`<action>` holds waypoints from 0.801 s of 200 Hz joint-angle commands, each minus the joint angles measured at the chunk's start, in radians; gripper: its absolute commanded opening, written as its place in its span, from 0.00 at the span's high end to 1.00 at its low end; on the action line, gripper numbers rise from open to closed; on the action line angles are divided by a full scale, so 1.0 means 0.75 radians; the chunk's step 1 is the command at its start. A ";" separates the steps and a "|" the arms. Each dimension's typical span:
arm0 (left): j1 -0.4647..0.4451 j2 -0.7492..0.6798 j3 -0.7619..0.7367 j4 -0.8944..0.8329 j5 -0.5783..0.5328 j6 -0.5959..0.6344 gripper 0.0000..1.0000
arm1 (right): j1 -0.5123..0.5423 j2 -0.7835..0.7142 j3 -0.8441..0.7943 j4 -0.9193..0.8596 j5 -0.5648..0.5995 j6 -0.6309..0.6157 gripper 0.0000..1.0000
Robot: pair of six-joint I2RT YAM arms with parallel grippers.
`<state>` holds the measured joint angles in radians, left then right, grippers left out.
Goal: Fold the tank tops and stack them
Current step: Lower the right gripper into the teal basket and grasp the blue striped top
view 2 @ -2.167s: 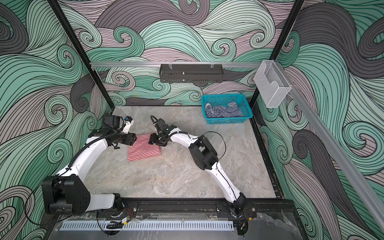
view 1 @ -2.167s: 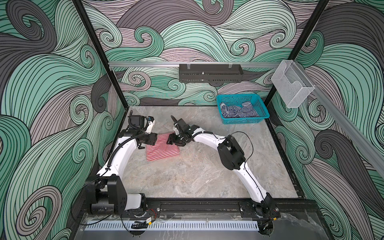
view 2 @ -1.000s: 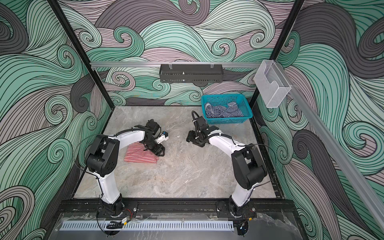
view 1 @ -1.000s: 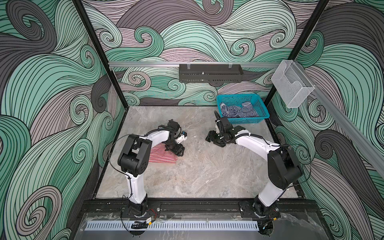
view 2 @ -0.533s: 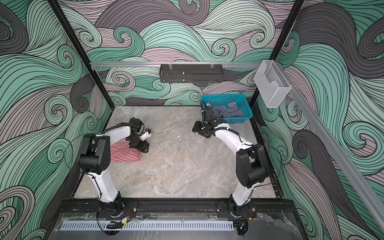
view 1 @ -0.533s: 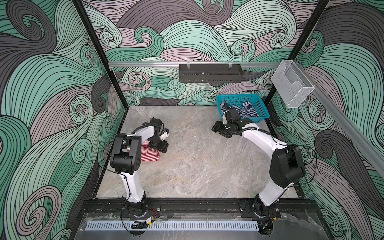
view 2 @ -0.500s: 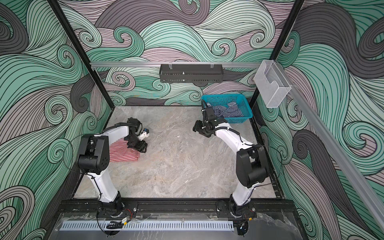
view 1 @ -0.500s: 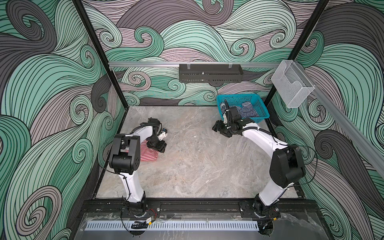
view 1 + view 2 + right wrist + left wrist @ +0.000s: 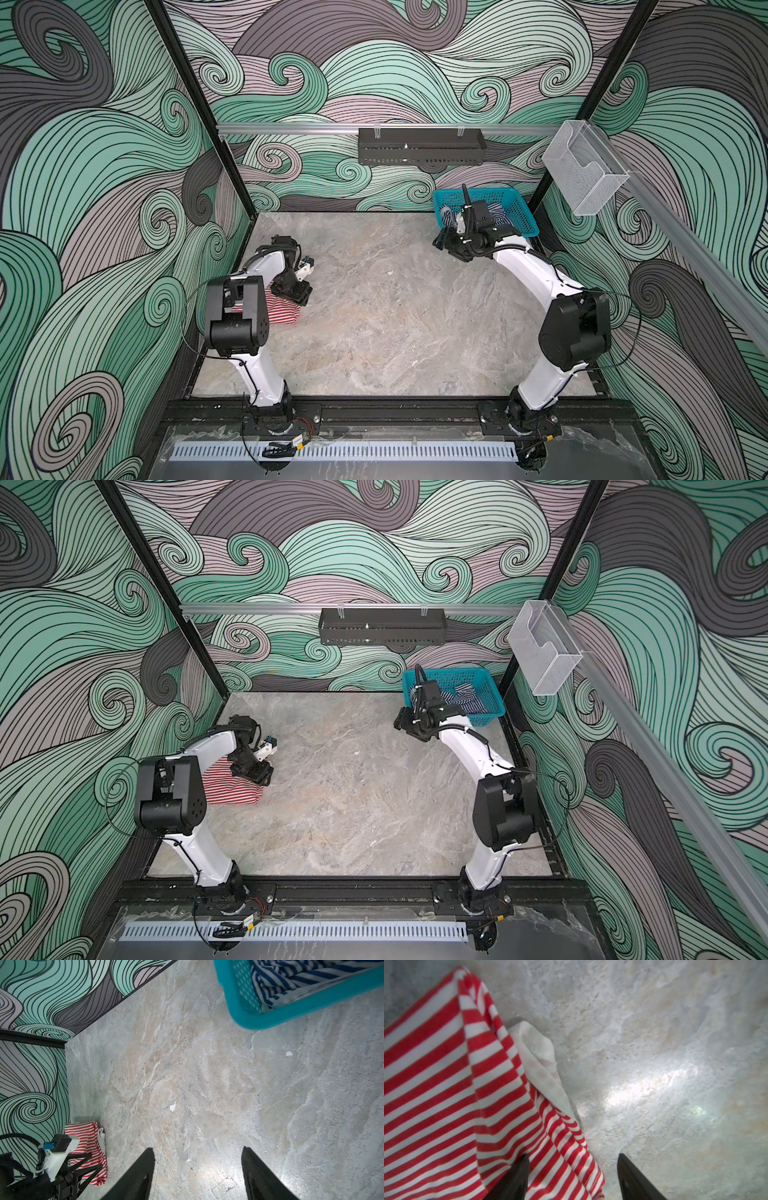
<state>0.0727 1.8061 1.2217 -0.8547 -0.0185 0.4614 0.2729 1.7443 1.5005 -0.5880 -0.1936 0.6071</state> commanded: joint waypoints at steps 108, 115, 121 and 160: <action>-0.102 -0.064 -0.020 -0.102 0.364 -0.029 0.30 | -0.304 0.313 0.543 -0.283 0.036 -0.153 0.29; -0.105 -0.045 -0.022 -0.094 0.350 -0.037 0.30 | -0.320 0.359 0.588 -0.300 0.048 -0.157 0.25; -0.108 -0.029 -0.022 -0.090 0.338 -0.042 0.30 | -0.337 0.398 0.625 -0.311 0.054 -0.158 0.25; -0.106 -0.006 -0.057 -0.054 0.238 -0.059 0.31 | -0.388 0.680 0.981 -0.425 0.095 -0.194 0.17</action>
<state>-0.0082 1.7924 1.1954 -0.9070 0.2020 0.4335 -0.0017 2.1632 2.0960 -0.8150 -0.1635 0.4965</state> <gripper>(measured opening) 0.690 0.821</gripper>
